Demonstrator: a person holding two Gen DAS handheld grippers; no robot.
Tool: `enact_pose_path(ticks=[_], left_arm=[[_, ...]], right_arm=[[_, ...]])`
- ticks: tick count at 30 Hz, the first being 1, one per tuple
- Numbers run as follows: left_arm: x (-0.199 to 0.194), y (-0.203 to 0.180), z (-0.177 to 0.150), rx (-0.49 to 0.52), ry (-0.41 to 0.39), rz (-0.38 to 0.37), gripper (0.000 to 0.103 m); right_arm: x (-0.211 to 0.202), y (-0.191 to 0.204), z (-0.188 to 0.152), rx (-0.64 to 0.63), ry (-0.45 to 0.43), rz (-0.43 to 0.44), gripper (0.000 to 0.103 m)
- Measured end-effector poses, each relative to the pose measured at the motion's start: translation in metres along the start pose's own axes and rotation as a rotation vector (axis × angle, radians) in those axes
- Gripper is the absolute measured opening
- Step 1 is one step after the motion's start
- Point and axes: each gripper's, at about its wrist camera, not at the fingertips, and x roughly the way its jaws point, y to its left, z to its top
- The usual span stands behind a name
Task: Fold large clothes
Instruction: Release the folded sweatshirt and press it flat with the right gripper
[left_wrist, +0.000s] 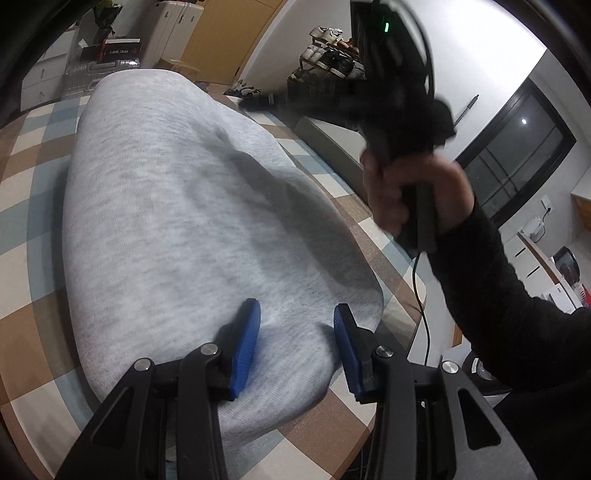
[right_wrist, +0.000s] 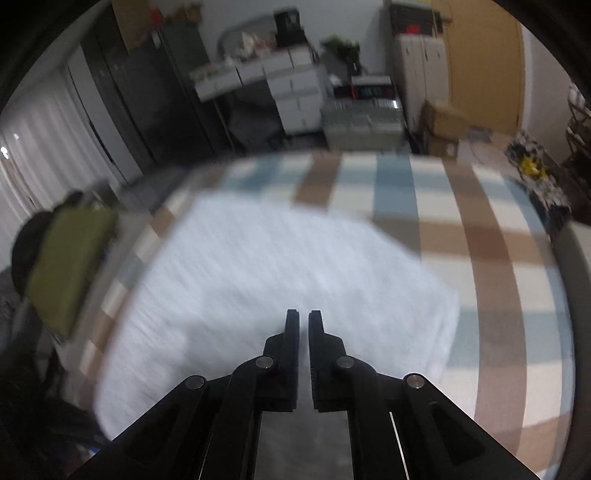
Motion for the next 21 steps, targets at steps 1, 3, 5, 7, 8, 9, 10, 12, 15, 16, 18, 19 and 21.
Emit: enact_pose_path(ticks=[1,3,5,7,8,9,10,12,15,16,18,19,21], left_arm=[[0.000,0.001,0.000,-0.003,0.001,-0.001,0.035],[-0.001,0.002,0.000,-0.005,0.002,-0.002,0.035],[-0.001,0.002,0.000,-0.004,0.000,0.001,0.035],[-0.001,0.003,0.001,-0.005,-0.013,0.013,0.035],[0.000,0.003,0.002,-0.014,-0.013,0.014,0.035],[0.000,0.003,0.002,-0.014,-0.011,0.018,0.035],[0.001,0.003,0.002,-0.018,-0.008,0.023,0.035],[0.000,0.002,0.002,-0.022,-0.009,0.029,0.035],[0.000,0.001,0.000,-0.022,-0.015,0.039,0.035],[0.000,0.000,0.000,-0.019,-0.018,0.043,0.035],[0.002,-0.003,0.001,-0.027,-0.020,0.049,0.035],[0.002,-0.004,0.001,-0.030,-0.019,0.054,0.035],[0.005,-0.009,0.003,-0.024,-0.013,0.073,0.035]], right_arm=[[0.004,0.008,0.011,-0.026,-0.004,-0.005,0.012],[0.033,0.016,0.027,-0.054,0.030,-0.030,0.019],[0.085,0.011,0.025,-0.046,0.177,-0.076,0.020],[0.123,0.005,0.010,-0.035,0.261,-0.046,0.021],[0.125,0.002,0.010,-0.055,0.221,-0.038,0.021],[0.122,0.001,0.010,-0.053,0.227,-0.037,0.021],[0.117,-0.001,0.011,-0.039,0.232,-0.038,0.020],[0.098,-0.006,0.012,-0.020,0.216,-0.045,0.019],[0.047,-0.031,0.010,0.021,0.067,-0.100,0.020],[0.038,-0.042,0.009,0.050,0.035,-0.123,0.020],[0.046,-0.059,-0.001,0.074,0.108,-0.189,0.022],[0.065,-0.067,-0.009,0.074,0.182,-0.199,0.022],[0.074,-0.066,-0.020,0.013,0.146,-0.200,0.022]])
